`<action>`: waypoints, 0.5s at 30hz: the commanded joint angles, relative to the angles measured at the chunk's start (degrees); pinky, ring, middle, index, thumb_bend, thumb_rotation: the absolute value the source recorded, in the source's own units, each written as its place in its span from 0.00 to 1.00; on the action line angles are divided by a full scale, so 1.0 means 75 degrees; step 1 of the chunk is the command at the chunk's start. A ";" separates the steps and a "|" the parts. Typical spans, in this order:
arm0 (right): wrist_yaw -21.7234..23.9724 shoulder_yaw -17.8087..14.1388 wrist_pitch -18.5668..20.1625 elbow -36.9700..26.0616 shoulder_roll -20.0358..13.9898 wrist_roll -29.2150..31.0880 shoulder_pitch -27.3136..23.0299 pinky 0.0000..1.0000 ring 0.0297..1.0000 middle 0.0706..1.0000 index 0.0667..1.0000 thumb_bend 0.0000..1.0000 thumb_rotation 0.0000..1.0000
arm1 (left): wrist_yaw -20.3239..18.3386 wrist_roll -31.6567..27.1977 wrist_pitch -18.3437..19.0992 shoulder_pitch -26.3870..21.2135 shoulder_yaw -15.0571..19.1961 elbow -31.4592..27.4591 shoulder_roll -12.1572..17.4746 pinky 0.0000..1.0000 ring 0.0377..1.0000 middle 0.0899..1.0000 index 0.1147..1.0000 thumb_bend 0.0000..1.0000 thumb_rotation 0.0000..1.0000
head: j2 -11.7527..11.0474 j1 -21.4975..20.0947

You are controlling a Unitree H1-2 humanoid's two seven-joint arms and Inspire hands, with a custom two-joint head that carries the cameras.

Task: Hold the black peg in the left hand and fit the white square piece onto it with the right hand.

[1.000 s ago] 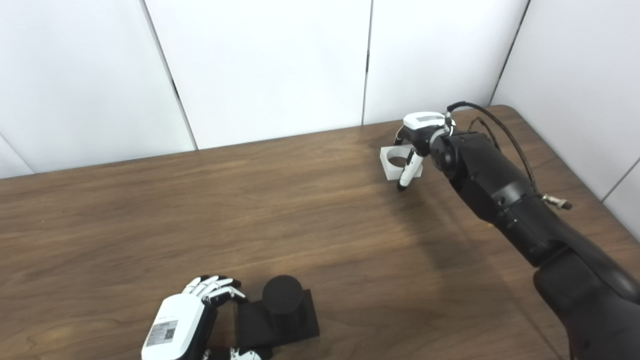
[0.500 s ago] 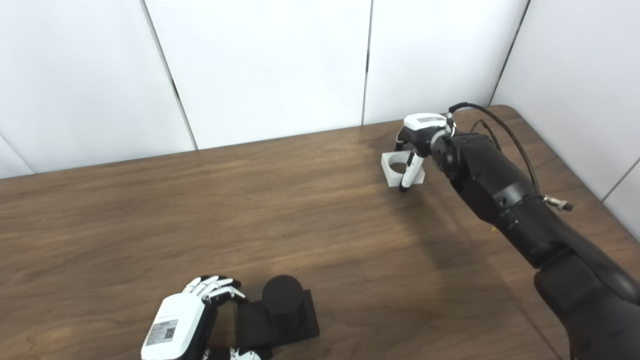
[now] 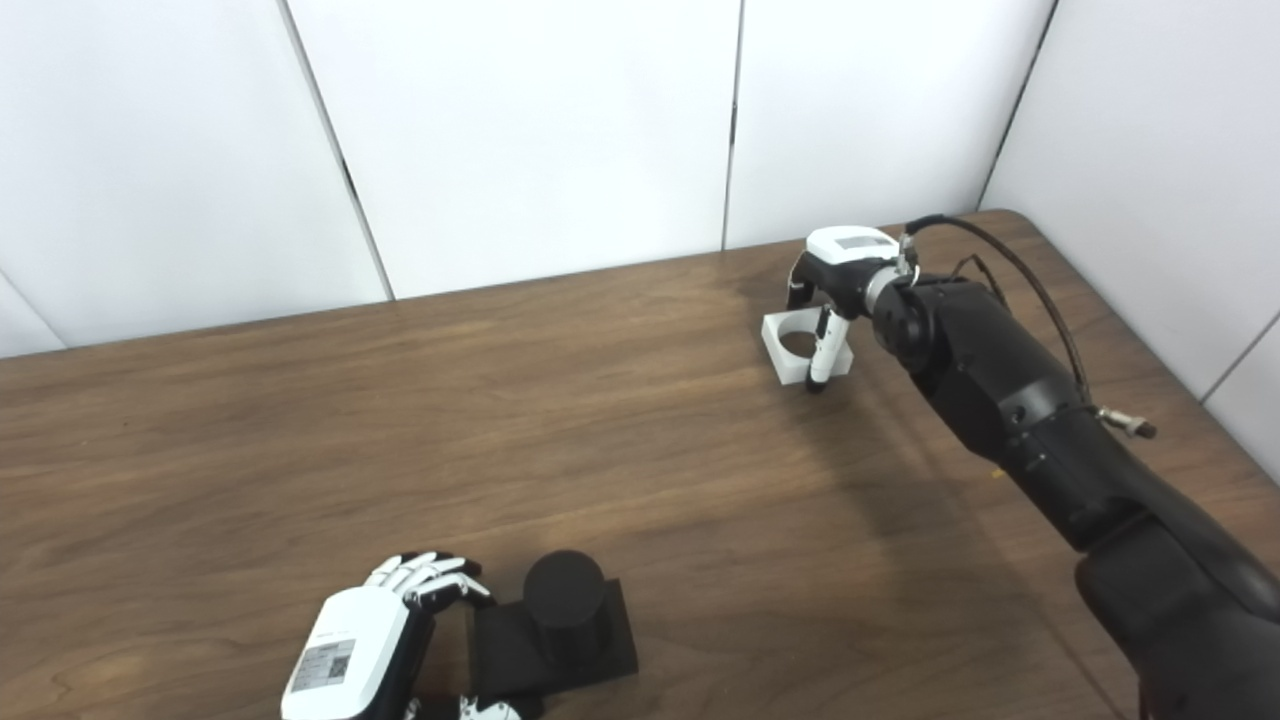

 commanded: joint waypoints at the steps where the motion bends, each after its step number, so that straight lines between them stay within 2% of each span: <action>1: -0.0154 -0.0179 -0.0129 -0.0391 -0.0192 0.0000 -0.0160 0.81 0.82 0.75 0.45 0.52 0.13 | -0.0532 0.0327 0.0257 0.0299 -0.0045 0.0261 0.0218 0.90 0.83 0.76 0.42 0.52 0.05 | 0.0027 0.0033; 7: 0.0041 -0.0191 -0.0385 -0.1485 -0.0407 -0.0090 0.0044 0.78 0.81 0.73 0.45 0.52 0.13 | -0.0558 0.0389 0.0275 0.0274 -0.0065 0.0272 0.0194 0.90 0.83 0.76 0.42 0.52 0.05 | 0.0066 0.0061; 15: 0.1330 -0.0240 -0.0239 -0.3887 -0.0566 -0.0228 0.0343 0.83 0.81 0.73 0.45 0.52 0.14 | -0.0576 0.0481 0.0314 0.0251 -0.0084 0.0299 0.0138 0.90 0.83 0.77 0.42 0.52 0.05 | 0.0130 0.0134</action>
